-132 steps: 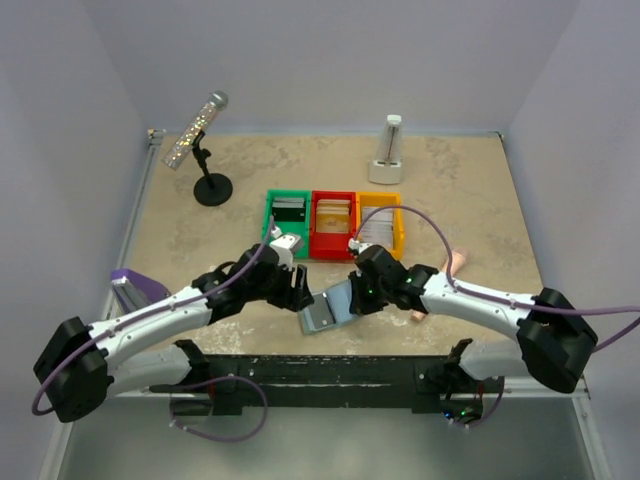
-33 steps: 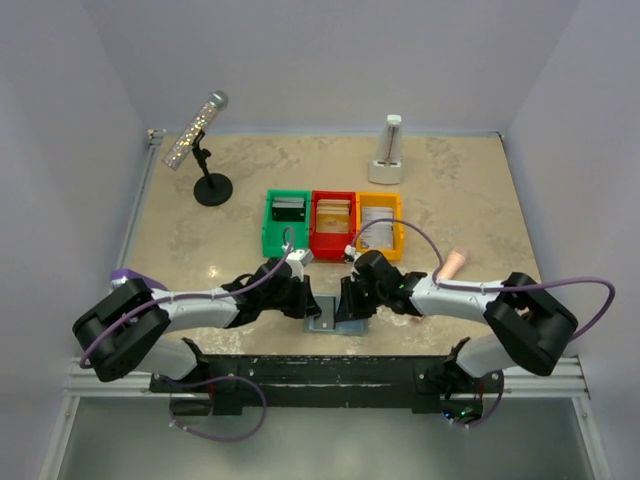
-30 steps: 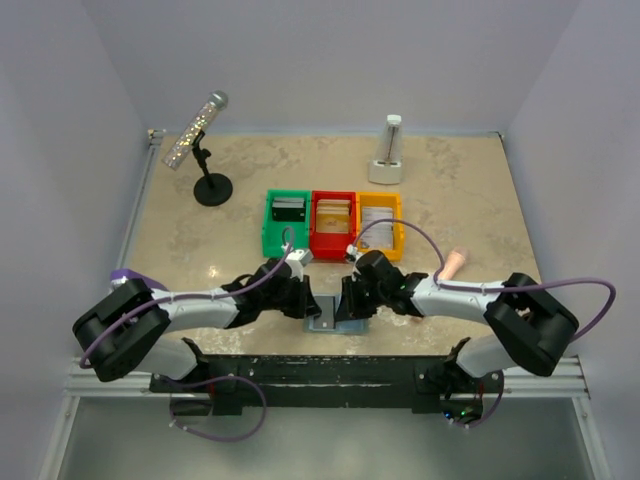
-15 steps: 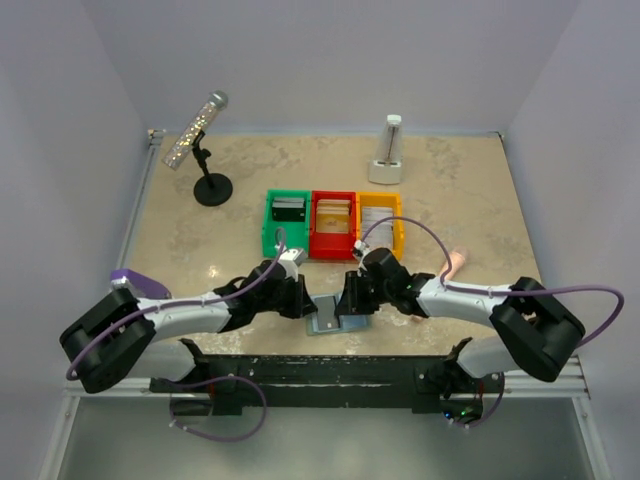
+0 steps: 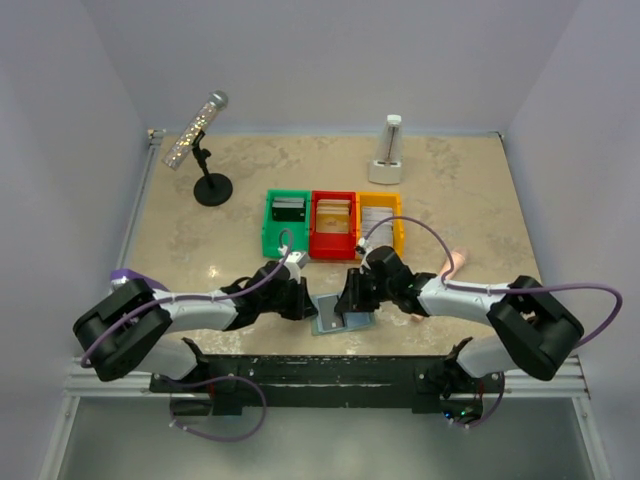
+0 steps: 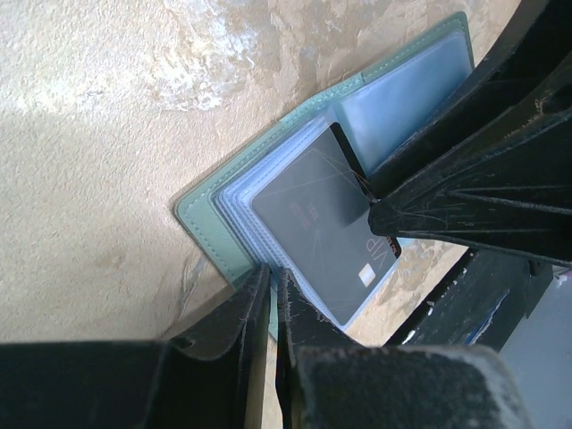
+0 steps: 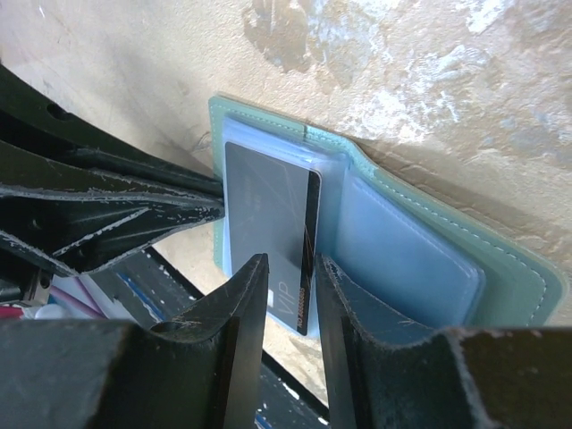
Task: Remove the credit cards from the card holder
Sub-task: Remove the credit card from the card holder.
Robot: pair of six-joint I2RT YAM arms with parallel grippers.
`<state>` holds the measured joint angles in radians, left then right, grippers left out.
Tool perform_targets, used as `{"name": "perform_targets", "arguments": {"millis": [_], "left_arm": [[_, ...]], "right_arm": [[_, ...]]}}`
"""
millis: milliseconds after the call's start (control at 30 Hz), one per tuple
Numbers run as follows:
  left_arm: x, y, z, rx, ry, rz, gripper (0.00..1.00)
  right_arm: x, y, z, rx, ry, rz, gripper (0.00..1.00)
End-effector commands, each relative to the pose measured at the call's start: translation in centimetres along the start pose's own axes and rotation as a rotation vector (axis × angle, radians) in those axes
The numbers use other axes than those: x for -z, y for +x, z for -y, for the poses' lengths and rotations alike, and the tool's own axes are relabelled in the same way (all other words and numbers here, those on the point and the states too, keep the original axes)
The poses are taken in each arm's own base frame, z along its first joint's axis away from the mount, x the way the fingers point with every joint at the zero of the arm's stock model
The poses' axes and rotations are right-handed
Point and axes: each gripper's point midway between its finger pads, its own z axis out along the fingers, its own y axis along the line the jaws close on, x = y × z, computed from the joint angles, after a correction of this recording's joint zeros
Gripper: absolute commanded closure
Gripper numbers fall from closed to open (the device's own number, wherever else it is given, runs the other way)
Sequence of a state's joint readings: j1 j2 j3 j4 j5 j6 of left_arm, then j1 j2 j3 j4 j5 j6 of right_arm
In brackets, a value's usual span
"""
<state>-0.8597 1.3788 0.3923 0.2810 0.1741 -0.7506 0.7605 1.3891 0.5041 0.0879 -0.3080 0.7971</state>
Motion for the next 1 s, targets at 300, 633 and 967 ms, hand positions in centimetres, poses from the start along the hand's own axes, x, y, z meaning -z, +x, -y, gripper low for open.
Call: {"name": "perform_targets", "arguments": {"millis": [300,633,967], "left_arm": [[0.2,-0.5,0.3,0.005,0.007,0.020,0.88],[1.5,-2.5,3.7,-0.002,0.112,0.057,0.87],[-0.2,-0.9,3.3,0.037,0.142,0.002,0.87]], "right_arm": [[0.0,0.2,-0.2,-0.021,-0.026,-0.015,0.68],[0.0,0.1,0.1,-0.019,-0.003,-0.016,0.68],[0.0,0.0,-0.2,-0.019,-0.021,-0.016,0.68]]}}
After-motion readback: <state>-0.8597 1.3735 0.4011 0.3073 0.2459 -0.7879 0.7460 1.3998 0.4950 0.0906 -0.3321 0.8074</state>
